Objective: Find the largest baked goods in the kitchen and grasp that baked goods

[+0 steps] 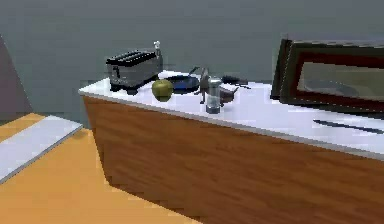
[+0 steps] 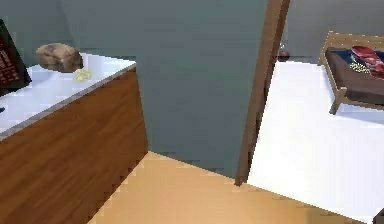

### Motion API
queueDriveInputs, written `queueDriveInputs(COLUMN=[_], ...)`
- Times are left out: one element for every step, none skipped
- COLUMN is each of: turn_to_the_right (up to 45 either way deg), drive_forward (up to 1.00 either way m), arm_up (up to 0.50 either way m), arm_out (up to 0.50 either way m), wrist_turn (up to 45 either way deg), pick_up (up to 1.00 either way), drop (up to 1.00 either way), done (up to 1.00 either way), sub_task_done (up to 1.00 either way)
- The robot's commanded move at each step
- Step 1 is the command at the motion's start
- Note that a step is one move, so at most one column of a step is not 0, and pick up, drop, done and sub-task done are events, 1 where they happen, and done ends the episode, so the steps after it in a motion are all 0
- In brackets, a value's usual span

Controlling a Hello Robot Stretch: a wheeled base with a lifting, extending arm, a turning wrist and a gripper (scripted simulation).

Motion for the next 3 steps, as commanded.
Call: queueDriveInputs(turn_to_the_right=[0.0, 12.0, 45.0], drive_forward=[0.4, 0.0, 0.0], arm_up=[0.0, 0.0, 0.0], arm_out=[0.0, 0.0, 0.0], wrist_turn=[0.0, 0.0, 0.0], pick_up=[0.0, 0.0, 0.0], drop=[0.0, 0.0, 0.0], done=[0.0, 0.0, 0.0], sub_task_done=[0.0, 0.0, 0.0])
